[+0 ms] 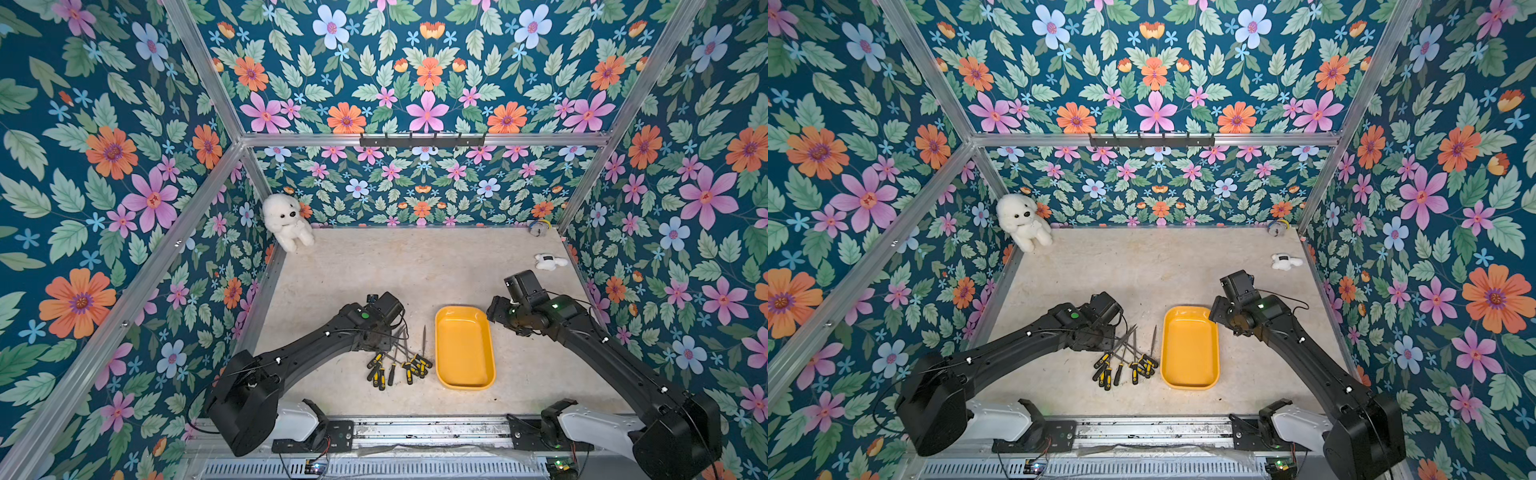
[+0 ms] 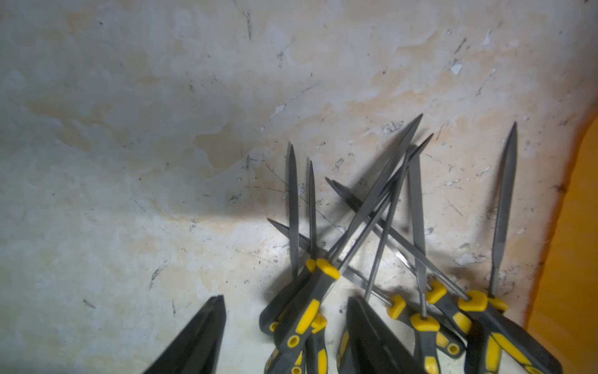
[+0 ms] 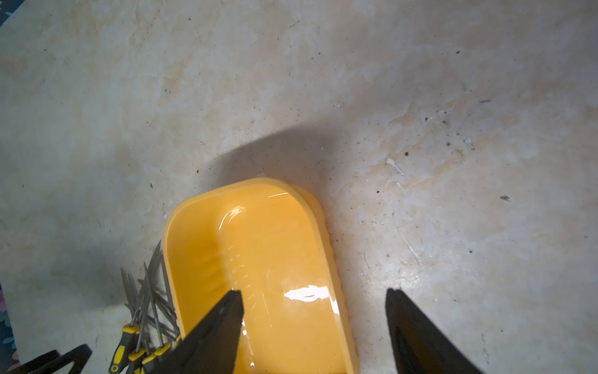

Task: Put the file tool into the storage box
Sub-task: Pick up the file tool from the center of the board.

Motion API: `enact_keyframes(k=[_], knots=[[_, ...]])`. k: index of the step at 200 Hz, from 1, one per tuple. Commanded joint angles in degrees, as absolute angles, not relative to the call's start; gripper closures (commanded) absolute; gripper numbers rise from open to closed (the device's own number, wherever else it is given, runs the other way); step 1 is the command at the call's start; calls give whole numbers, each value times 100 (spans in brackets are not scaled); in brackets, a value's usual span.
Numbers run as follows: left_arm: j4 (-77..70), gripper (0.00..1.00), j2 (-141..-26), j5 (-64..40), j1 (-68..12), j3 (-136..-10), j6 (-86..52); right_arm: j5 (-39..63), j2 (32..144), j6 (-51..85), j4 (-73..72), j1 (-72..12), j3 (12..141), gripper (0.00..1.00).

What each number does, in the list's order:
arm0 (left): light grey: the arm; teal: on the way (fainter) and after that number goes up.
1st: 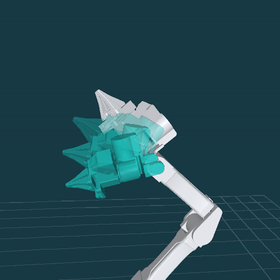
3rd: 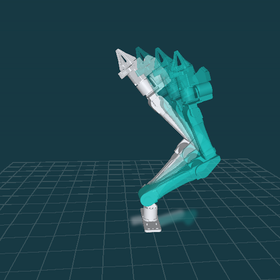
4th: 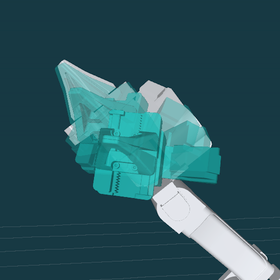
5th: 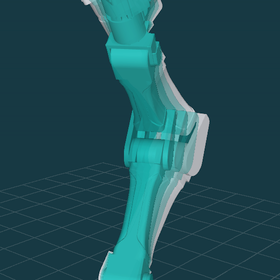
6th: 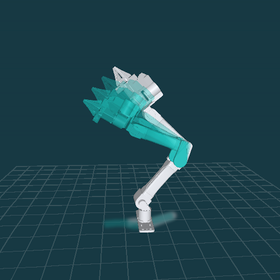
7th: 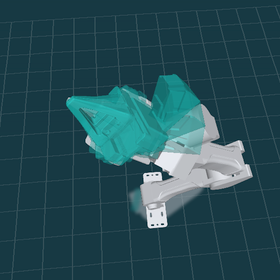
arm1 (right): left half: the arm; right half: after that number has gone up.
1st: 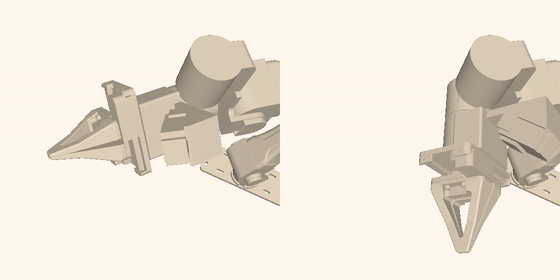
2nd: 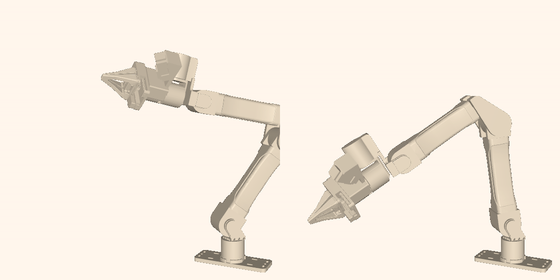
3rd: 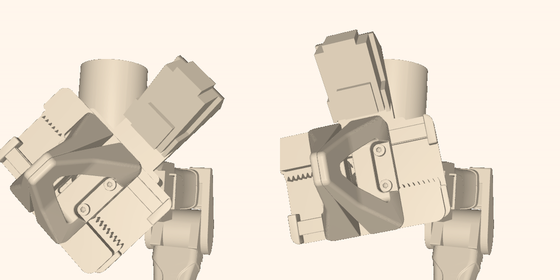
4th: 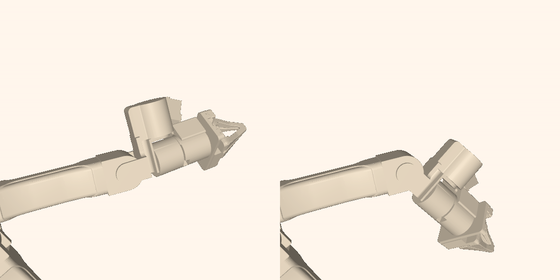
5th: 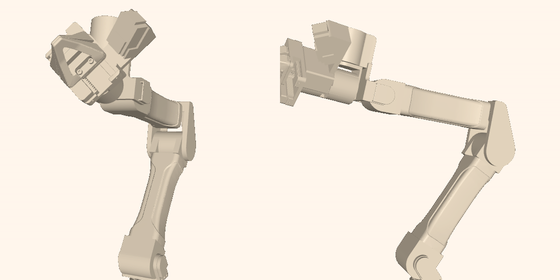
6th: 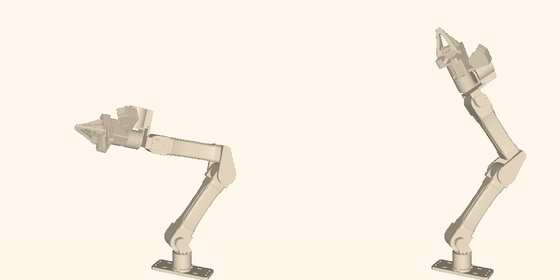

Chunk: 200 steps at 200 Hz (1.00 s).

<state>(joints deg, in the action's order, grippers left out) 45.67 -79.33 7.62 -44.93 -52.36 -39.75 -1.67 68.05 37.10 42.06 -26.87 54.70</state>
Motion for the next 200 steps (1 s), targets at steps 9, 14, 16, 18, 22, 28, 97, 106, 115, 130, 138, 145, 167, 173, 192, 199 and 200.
enact_keyframes(k=[9, 14, 16, 18, 22, 28, 97, 106, 115, 130, 138, 145, 167, 173, 192, 199, 200], knots=[[4337, 40, -8064, 330, -4469, -5097, -3675, -63, 6920, 3849, 4051, -2744, 5589, 28], [4274, 40, -8084, 271, -4467, -5070, -3651, -45, 6948, 3851, 4029, -2746, 5596, 28], [4257, 40, -8083, 250, -4463, -5060, -3642, -44, 6960, 3846, 4026, -2750, 5602, 29], [4244, 40, -8096, 236, -4453, -5055, -3628, -37, 6965, 3844, 4026, -2755, 5606, 29], [4237, 39, -8127, 214, -4440, -5046, -3606, -34, 6995, 3840, 4025, -2761, 5621, 30], [4231, 39, -8182, 182, -4422, -5041, -3566, -30, 7027, 3834, 4025, -2776, 5641, 30], [4131, 52, -8551, -47, -4220, -5023, -3270, -9, 7202, 3804, 3887, -2821, 5646, 34], [4135, 54, -8563, -90, -4194, -5010, -3231, 0, 7223, 3799, 3875, -2821, 5650, 34], [4146, 56, -8594, -126, -4188, -5010, -3180, 17, 7247, 3792, 3858, -2821, 5643, 34], [4179, 60, -8667, -167, -4180, -5019, -3114, 43, 7286, 3797, 3817, -2818, 5634, 35], [4184, 61, -8692, -189, -4168, -5007, -3093, 69, 7301, 3797, 3795, -2821, 5634, 36], [4170, 63, -8694, -198, -4158, -4986, -3082, 85, 7317, 3796, 3780, -2824, 5629, 36], [4131, 66, -8661, -211, -4116, -4902, -3053, 97, 7330, 3801, 3746, -2836, 5625, 36], [4130, 67, -8657, -218, -4110, -4897, -3033, 97, 7338, 3797, 3745, -2839, 5632, 37], [4092, 72, -8649, -241, -4088, -4883, -2948, 97, 7346, 3803, 3711, -2848, 5625, 37], [4072, 72, -8657, -247, -4087, -4895, -2906, 97, 7344, 3814, 3696, -2856, 5617, 37], [4071, 72, -8662, -251, -4087, -4895, -2903, 97, 7346, 3814, 3698, -2856, 5617, 37]])
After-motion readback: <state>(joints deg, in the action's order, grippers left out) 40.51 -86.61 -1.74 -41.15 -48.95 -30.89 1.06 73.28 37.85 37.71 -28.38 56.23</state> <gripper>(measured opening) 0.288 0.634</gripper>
